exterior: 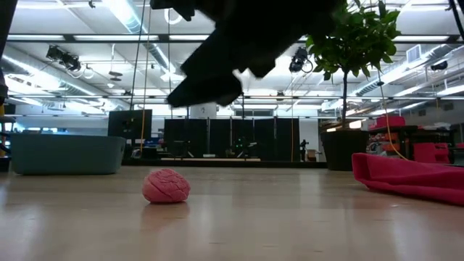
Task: Pick and placing Produce into tupperware
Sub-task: Put the pink peach into the blue bin, then return to Home Position
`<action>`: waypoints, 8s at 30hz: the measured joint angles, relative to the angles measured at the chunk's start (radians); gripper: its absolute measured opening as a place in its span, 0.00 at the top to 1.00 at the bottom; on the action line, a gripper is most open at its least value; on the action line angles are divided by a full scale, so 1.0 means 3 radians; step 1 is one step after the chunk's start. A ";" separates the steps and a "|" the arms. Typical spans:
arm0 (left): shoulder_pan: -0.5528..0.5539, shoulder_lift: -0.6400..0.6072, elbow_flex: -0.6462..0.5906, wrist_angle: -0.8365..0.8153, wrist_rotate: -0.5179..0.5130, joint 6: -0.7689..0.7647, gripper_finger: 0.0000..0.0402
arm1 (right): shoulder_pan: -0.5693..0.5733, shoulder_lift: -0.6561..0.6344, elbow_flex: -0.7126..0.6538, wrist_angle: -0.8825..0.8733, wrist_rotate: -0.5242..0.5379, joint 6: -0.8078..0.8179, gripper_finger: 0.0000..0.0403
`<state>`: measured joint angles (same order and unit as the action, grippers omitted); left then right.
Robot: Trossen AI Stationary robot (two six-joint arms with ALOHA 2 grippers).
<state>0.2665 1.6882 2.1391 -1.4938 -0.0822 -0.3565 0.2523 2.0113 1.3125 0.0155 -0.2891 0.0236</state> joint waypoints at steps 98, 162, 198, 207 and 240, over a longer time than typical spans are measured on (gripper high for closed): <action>0.0978 -0.1985 -0.0003 -0.0226 -0.0624 0.0789 0.80 | -0.1249 0.1836 0.3410 -0.1177 0.0341 0.0636 0.44; 0.1002 -0.4219 -0.1485 0.0414 -0.0607 -0.0170 0.79 | -0.0832 -0.3548 0.2295 -0.3183 0.0414 0.0533 0.45; 0.1001 -0.4251 -0.1483 0.0598 -0.0613 0.0039 0.80 | -0.0834 -0.5398 -0.2683 0.0739 0.0556 0.1492 0.45; 0.1032 -0.4849 -0.1666 0.0683 -0.0649 -0.0101 0.79 | -0.0834 -0.6005 -0.3016 0.0741 0.0713 0.1320 0.46; 0.1194 -0.5587 -0.4655 0.2545 -0.0355 0.0005 0.79 | -0.0840 -0.6009 -0.4299 0.1875 0.1084 0.1654 0.46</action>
<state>0.6247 0.0120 0.7425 -0.7303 -0.1886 -0.3550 0.0002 0.2085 0.0227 0.5780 0.0360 0.5197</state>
